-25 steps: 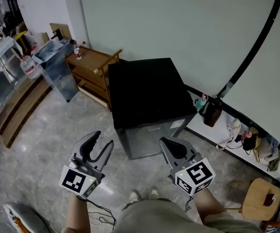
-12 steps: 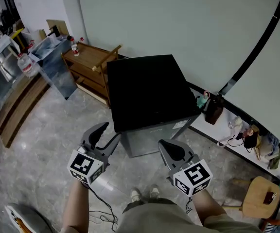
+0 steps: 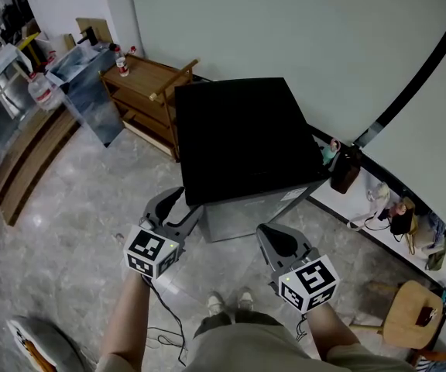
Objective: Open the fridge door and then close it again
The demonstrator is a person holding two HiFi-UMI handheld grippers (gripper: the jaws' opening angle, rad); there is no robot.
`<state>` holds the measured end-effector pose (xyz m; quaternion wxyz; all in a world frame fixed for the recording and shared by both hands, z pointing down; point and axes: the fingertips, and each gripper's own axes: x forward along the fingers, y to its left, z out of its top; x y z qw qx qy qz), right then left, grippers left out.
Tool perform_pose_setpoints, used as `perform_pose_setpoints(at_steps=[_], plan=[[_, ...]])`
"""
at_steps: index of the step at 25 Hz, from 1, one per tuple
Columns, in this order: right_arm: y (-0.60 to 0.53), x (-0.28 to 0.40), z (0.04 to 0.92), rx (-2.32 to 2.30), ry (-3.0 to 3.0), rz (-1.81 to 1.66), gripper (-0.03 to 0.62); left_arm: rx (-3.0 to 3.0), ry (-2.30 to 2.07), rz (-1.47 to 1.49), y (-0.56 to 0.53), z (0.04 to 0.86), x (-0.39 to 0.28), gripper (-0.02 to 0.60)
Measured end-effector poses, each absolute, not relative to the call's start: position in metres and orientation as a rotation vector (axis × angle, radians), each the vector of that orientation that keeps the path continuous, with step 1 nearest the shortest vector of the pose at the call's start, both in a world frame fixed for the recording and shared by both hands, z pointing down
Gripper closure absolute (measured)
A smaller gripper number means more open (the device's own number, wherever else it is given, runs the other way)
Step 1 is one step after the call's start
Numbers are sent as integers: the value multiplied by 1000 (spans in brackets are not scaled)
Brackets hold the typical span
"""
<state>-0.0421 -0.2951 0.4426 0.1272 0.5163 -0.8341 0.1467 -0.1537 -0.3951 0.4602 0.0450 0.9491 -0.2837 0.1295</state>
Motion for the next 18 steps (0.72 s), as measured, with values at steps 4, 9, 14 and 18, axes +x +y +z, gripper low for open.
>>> perform_pose_setpoints(at_steps=[4,9,14,18], plan=[[-293,-43,455,1486,-2406,457,597,2896,-846,429,-401,473,-152,368],[-289,-41,465,1484,-2383,480,597,2911,-805,455,-401,478,-149,354],[-291,-44,474,1467,-2379,490,597,2904,-823,418,-406,483,-149,354],[-287,-49,478,1448,-2378,496,597,2894,-862,402,-403,484,-148,354]])
